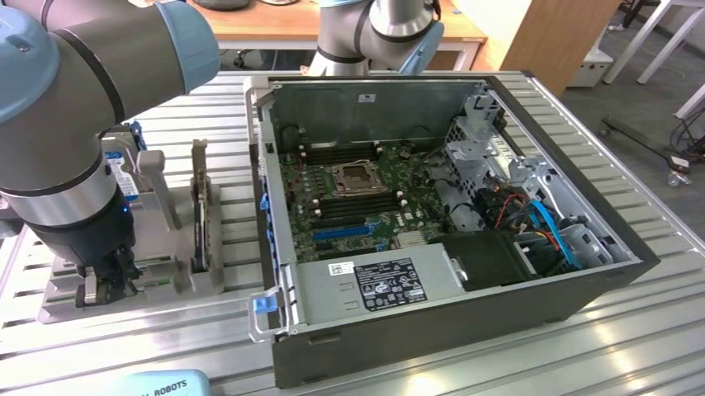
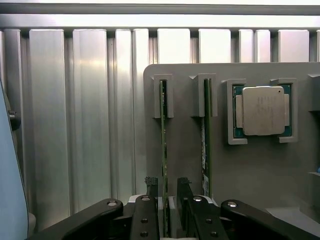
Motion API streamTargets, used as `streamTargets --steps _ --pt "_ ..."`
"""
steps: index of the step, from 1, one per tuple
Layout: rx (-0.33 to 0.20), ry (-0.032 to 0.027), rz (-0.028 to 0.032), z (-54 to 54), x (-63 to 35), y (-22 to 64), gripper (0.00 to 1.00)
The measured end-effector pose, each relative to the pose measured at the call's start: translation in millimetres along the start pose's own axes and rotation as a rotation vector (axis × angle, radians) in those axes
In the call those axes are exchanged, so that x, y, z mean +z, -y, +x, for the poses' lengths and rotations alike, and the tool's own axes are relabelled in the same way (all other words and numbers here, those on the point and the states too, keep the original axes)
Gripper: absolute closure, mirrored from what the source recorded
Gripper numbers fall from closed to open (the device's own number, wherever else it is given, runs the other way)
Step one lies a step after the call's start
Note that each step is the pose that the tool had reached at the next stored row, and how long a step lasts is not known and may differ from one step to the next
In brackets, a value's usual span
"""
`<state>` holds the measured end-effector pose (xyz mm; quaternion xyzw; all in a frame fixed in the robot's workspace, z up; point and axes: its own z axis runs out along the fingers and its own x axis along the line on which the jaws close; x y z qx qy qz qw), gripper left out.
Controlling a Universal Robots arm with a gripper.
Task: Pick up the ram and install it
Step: 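Pick up the ram and move it above insertion slot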
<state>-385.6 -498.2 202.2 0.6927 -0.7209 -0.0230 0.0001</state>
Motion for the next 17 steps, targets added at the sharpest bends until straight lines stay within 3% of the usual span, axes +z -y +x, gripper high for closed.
streamTargets --steps 17 --pt "-0.010 -0.0003 -0.0002 1.4 0.0 0.3 0.71"
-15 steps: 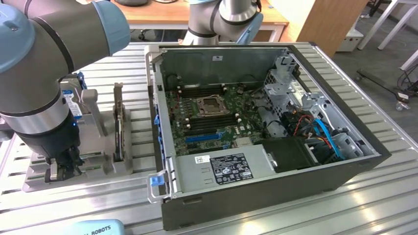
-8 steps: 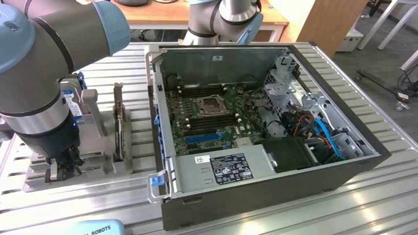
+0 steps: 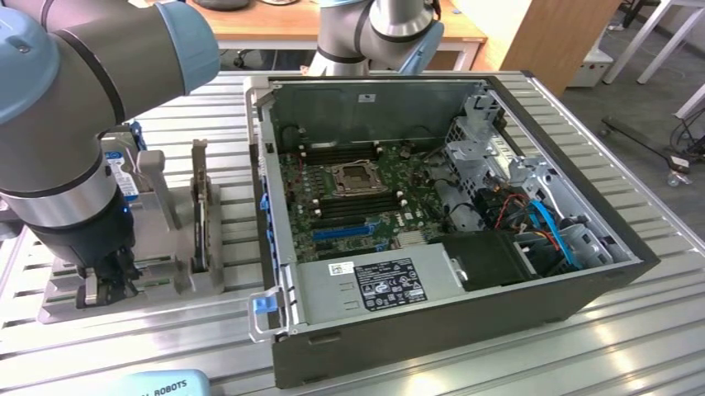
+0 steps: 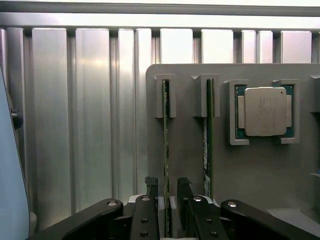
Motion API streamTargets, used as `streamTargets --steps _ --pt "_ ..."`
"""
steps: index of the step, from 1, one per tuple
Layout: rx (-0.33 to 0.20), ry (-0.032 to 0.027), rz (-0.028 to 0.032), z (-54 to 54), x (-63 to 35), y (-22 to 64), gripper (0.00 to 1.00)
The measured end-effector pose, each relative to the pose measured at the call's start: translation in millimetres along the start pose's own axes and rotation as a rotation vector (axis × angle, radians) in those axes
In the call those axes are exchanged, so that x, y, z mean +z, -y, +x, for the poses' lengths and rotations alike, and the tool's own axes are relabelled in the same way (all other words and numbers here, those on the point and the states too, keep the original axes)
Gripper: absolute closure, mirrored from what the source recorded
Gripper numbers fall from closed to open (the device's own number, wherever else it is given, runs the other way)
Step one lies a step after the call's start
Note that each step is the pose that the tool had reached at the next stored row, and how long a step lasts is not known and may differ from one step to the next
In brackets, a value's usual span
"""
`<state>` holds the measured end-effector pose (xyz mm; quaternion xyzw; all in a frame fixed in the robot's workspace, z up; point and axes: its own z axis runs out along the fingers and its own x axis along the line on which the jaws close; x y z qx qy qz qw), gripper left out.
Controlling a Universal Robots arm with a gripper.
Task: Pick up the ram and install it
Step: 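Pick up the ram and move it above insertion slot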
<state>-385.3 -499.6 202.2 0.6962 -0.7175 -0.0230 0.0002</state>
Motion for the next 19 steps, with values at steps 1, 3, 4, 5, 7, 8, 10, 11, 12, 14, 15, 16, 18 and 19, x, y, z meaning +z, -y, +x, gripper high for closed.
streamTargets --steps 1,3,4,5,7,8,10,11,12,14,15,16,18,19 --pt "0.000 0.0001 0.0001 0.1 0.0 0.0 0.71" --pt "-0.001 0.0000 0.0000 0.5 0.0 0.2 0.71" --pt "-0.001 0.0000 0.0000 0.7 0.0 0.2 0.71" --pt "-0.001 0.0000 0.0000 0.9 0.0 0.3 0.71" --pt "-0.002 0.0000 0.0000 1.0 0.0 0.3 0.71" --pt "-0.002 0.0000 0.0000 0.9 0.0 0.3 0.71" --pt "-0.002 0.0000 0.0000 0.9 0.0 0.3 0.71" --pt "-0.002 0.0000 0.0000 0.9 0.0 0.3 0.71" --pt "-0.002 0.0000 0.0000 0.9 0.0 0.3 0.71" --pt "-0.002 0.0000 0.0000 0.9 0.0 0.3 0.71" --pt "-0.002 0.0000 0.0000 0.9 0.0 0.3 0.71" --pt "-0.002 0.0000 0.0000 0.9 0.0 0.3 0.72" --pt "-0.002 0.0000 0.0000 0.9 0.0 0.3 0.79" --pt "-0.002 0.0000 0.0000 0.9 0.0 0.3 0.79"
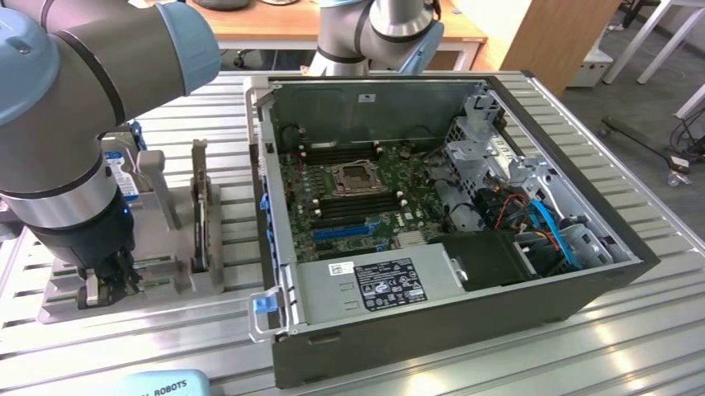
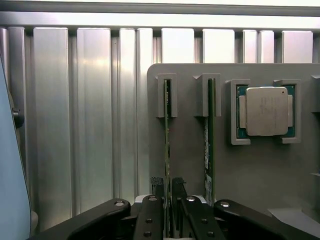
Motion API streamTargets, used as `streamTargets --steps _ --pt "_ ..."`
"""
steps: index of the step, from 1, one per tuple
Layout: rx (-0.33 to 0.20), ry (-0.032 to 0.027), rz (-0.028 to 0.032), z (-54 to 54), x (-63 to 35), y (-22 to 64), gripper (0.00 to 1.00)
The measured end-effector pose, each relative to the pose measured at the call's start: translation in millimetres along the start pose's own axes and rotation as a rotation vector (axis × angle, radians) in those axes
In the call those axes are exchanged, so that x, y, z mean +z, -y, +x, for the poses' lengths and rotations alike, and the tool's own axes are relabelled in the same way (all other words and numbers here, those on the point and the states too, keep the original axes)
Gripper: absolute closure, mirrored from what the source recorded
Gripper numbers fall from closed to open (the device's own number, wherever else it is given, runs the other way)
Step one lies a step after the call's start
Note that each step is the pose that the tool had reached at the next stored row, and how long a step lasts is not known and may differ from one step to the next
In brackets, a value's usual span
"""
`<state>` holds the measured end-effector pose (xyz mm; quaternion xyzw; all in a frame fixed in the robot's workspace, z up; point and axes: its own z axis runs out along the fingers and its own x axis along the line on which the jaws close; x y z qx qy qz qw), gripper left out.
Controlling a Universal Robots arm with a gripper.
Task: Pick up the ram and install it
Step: 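Pick up the ram and move it above insertion slot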
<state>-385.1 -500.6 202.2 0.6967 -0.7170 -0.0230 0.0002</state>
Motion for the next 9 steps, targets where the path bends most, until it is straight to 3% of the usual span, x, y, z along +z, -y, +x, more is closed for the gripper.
streamTargets --steps 9 --pt "0.000 0.0002 0.0002 0.0 2.2 0.7 0.79"
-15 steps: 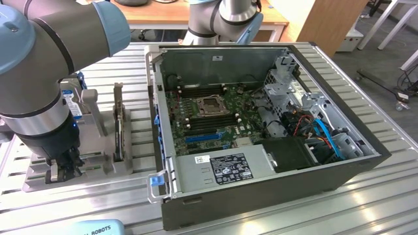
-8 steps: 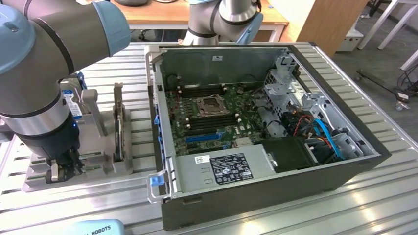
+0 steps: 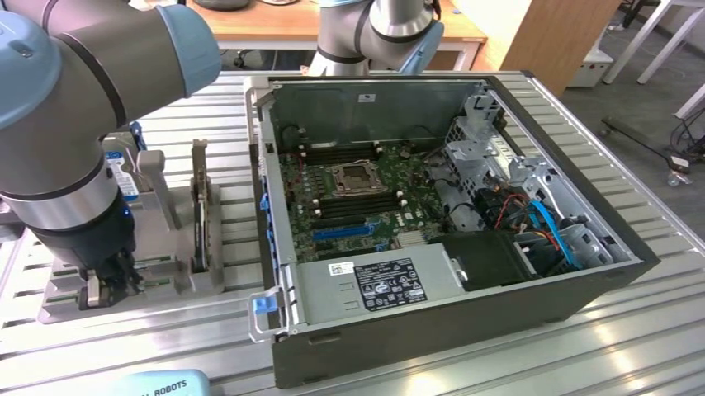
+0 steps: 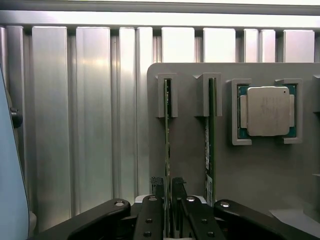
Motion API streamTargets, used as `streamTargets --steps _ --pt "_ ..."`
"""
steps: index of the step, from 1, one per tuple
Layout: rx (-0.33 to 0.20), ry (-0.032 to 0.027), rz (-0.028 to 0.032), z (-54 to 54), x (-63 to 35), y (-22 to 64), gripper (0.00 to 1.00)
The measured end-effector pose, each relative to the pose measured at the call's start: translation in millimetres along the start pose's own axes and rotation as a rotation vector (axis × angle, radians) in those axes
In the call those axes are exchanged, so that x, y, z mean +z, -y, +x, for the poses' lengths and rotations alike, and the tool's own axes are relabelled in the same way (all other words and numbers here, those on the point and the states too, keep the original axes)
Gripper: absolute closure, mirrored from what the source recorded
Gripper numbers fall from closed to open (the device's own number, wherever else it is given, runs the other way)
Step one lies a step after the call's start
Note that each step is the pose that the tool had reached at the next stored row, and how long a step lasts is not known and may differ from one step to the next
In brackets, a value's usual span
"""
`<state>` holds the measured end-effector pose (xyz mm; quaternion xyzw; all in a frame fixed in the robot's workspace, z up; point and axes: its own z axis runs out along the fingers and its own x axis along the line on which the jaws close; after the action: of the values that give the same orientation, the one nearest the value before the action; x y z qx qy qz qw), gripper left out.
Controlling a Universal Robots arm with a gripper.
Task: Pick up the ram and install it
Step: 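Pick up the ram and move it above insertion slot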
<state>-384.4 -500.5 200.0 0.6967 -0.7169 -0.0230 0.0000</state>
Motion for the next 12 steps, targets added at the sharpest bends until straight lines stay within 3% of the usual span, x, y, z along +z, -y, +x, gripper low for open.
streamTargets --steps 12 --pt "0.000 0.0002 -0.0002 0.0 -0.2 1.3 0.79"
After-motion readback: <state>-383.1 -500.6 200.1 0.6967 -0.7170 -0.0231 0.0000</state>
